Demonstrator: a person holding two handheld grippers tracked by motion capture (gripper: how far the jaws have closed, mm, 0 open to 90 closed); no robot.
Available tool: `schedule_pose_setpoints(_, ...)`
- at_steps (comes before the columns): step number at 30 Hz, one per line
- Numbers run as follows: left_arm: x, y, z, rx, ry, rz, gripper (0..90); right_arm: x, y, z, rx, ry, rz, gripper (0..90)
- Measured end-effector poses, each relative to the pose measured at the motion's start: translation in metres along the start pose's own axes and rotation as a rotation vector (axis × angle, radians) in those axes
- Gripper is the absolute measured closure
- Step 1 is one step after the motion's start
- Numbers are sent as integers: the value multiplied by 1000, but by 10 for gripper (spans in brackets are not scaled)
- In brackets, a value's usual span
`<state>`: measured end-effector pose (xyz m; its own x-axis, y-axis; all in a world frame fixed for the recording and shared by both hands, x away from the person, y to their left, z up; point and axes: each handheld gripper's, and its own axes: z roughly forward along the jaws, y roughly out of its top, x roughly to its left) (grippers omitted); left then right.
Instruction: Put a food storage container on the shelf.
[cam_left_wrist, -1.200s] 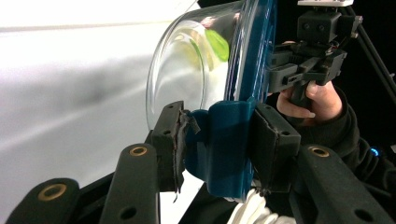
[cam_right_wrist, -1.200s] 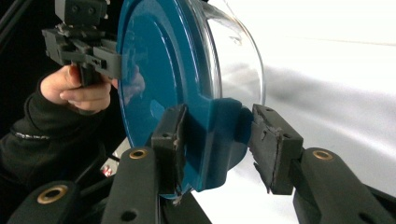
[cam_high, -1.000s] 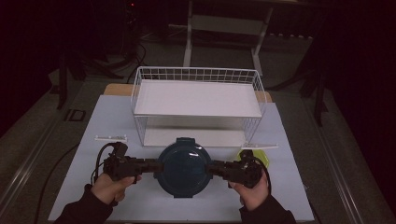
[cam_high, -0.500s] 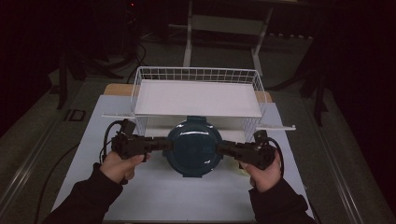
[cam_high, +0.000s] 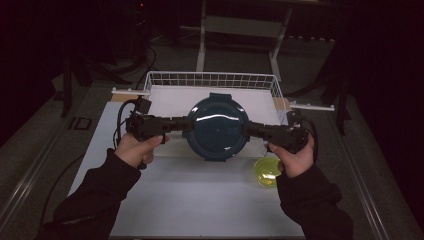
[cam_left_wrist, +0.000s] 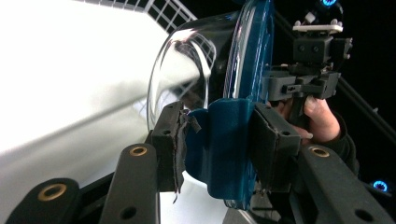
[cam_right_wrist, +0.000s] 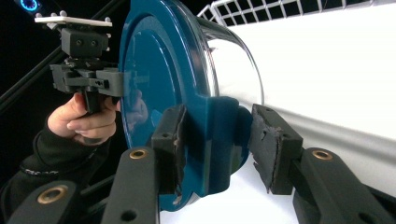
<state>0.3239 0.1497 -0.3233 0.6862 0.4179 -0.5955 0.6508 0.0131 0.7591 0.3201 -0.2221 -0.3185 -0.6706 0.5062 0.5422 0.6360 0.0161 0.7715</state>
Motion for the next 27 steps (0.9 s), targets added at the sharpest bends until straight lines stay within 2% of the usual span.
schedule_pose_setpoints(9, 14, 26, 14, -28, -6, -18, 573, -16, 31, 0, -12, -10, 33, 568)
schedule_pose_setpoints(22, 36, 36, 23, -34, 13, -61, 568, -38, 43, 15, 5, -23, 88, 568)
schedule_pose_setpoints(27, 45, 34, 29, -28, 48, -91, 563, -45, 45, 20, 12, -38, 100, 569)
